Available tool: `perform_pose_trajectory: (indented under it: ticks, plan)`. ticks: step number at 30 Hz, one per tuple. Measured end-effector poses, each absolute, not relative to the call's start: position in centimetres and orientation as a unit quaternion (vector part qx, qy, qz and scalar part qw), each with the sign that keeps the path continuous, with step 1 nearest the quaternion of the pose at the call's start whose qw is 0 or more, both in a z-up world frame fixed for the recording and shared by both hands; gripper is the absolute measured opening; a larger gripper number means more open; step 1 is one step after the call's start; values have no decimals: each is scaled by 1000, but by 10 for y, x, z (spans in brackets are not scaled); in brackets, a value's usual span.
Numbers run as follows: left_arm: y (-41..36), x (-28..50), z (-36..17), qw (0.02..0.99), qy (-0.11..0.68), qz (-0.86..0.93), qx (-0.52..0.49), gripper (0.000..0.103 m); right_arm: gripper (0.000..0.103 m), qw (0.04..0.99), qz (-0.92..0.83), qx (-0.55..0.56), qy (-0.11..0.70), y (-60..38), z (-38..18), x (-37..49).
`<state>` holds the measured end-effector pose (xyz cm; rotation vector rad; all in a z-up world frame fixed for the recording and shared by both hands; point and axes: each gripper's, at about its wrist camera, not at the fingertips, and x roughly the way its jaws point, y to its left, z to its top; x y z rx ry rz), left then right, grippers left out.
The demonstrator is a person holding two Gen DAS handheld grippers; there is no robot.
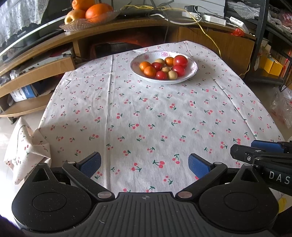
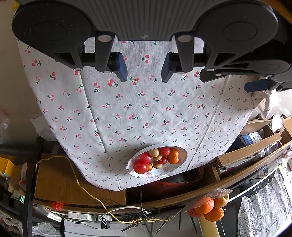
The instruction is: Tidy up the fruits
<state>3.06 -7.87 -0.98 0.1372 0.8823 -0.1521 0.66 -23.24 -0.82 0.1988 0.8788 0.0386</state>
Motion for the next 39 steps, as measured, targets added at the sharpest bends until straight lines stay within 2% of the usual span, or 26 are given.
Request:
perform_pose_trajectory:
  ticks: [39]
  plan:
    - [-79,27,-10,896,432,-75,64,102,42,899,18,94,428,-232,-9,4]
